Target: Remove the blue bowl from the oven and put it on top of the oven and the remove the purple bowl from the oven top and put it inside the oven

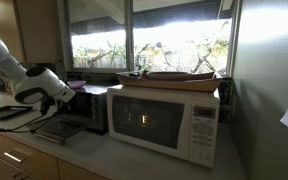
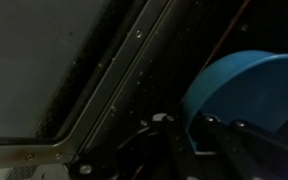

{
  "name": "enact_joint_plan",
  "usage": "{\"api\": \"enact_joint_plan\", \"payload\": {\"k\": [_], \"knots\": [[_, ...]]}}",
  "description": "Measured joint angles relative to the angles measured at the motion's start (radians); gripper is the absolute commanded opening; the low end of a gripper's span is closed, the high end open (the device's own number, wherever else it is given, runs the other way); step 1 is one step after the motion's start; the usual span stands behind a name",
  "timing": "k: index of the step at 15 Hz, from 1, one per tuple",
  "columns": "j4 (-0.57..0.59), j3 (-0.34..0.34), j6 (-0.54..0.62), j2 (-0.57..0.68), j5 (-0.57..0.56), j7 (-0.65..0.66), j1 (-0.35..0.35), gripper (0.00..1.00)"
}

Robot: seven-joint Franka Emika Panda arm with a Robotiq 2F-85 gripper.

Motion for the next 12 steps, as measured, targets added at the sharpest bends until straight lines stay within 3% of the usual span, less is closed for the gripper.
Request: {"api": "enact_joint_plan", "payload": {"k": [2,5,12], "knots": [[-0.003,0.023,0.000,0.000,0.000,-0.016,-0.032,0.16],[-0.010,0.072,-0.006,-0.002,-0.001,-0.048,-0.091,0.00],[-0.043,0.249,-0.098,-0.059,-0.034,-0.103,-0.310,0.01]]}}
